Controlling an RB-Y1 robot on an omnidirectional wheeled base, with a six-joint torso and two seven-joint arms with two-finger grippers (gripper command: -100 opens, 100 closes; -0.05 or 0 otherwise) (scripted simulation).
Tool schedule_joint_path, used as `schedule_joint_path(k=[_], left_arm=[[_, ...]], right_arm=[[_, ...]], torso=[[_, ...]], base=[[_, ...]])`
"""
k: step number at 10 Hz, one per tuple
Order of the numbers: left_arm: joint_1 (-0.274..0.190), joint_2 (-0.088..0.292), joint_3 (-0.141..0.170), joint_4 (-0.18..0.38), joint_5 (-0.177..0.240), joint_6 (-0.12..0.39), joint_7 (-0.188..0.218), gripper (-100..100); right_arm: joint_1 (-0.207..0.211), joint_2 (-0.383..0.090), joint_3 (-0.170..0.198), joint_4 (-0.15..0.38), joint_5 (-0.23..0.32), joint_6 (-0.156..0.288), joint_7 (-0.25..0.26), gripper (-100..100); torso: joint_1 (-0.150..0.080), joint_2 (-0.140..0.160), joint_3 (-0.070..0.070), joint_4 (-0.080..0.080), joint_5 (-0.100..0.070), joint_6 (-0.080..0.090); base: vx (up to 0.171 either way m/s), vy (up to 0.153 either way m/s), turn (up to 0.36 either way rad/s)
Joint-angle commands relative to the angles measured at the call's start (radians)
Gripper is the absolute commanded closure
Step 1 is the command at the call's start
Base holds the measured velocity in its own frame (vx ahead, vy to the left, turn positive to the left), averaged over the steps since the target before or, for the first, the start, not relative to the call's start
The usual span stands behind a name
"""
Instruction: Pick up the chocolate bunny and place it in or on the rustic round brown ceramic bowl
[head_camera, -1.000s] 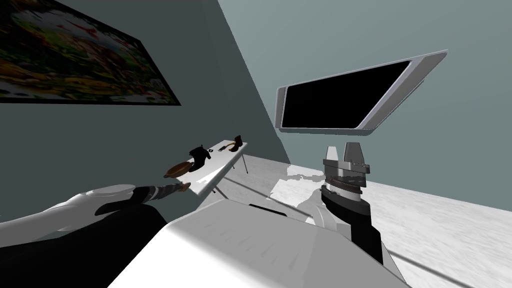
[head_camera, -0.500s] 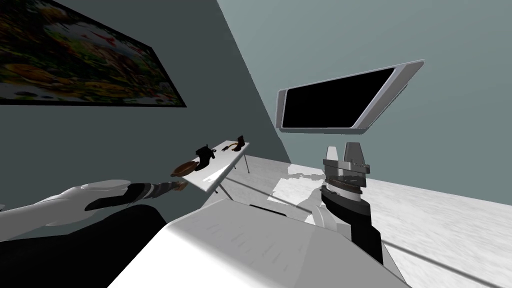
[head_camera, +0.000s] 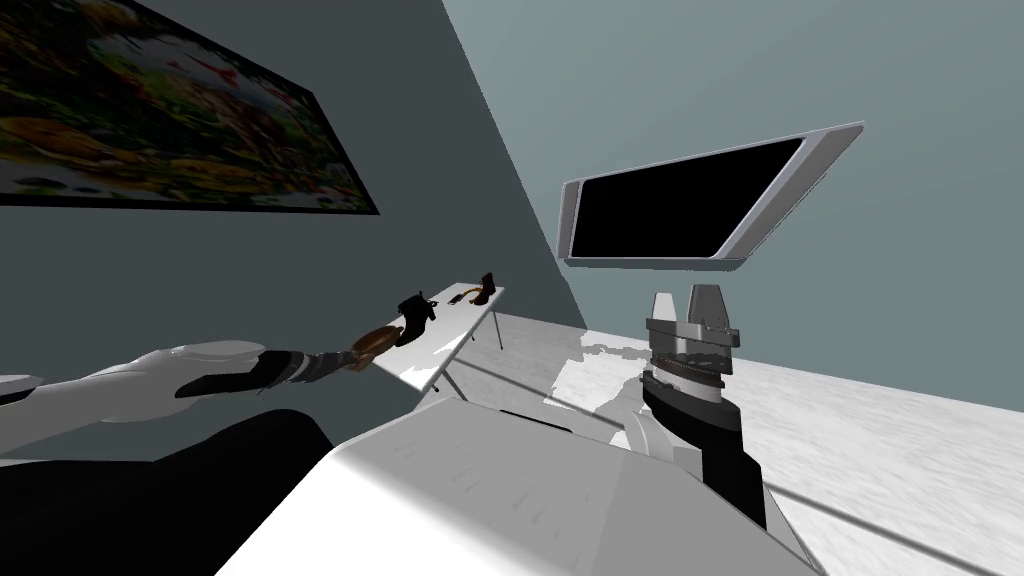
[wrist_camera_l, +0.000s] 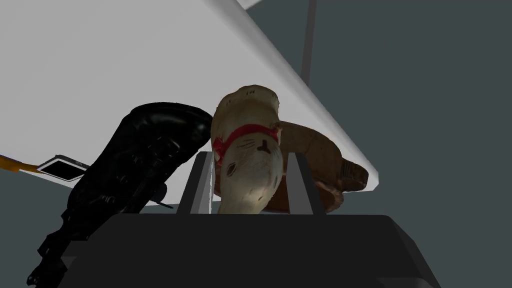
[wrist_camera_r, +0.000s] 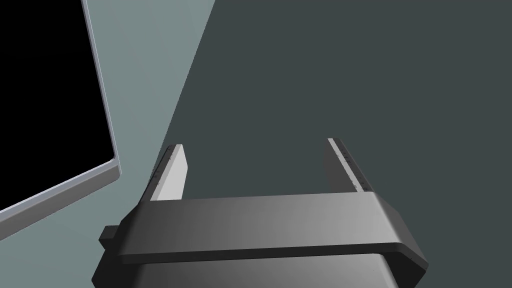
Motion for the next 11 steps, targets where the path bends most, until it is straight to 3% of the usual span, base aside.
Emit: schedule_joint_path(k=[1,6,8,9,10,11], left_arm=[[0.010,0.034,0.001,-0.006,0.019,0.007,0.025,100],[0.010,0.134,-0.010,0.008,0.073,0.005,0.090,100],[0.010,0.134,-0.010,0.008,0.073,0.005,0.090,100],[0.009,0.163,-0.014,0.013,0.090,0.006,0.109,100],[-0.011,0.163,-0.014,0.013,0.090,0.006,0.109,100],[0.005,0.163,-0.014,0.013,0.090,0.006,0.109,100]], right_arm=[[0.000,0.000,0.000,0.000,0.000,0.000,0.000,0],[0.000,0.000,0.000,0.000,0.000,0.000,0.000,0],[0.000,0.000,0.000,0.000,0.000,0.000,0.000,0],[0.000,0.000,0.000,0.000,0.000,0.000,0.000,0],[0.000,0.000,0.000,0.000,0.000,0.000,0.000,0],[0.000,0.000,0.000,0.000,0.000,0.000,0.000,0]], torso=[[0.000,0.000,0.000,0.000,0.000,0.000],[-0.002,-0.001,-0.001,0.000,0.000,0.000],[-0.004,-0.002,-0.001,-0.001,0.000,0.000],[-0.008,0.001,0.001,0.000,0.000,-0.001],[-0.007,0.002,0.001,0.001,-0.002,0.000],[-0.007,0.002,0.001,0.001,-0.001,0.000]], base=[[0.045,0.141,-0.023],[0.051,0.144,-0.013],[0.033,0.071,-0.011],[0.019,0.072,0.010],[0.028,0.090,-0.009],[0.018,0.038,-0.015]])
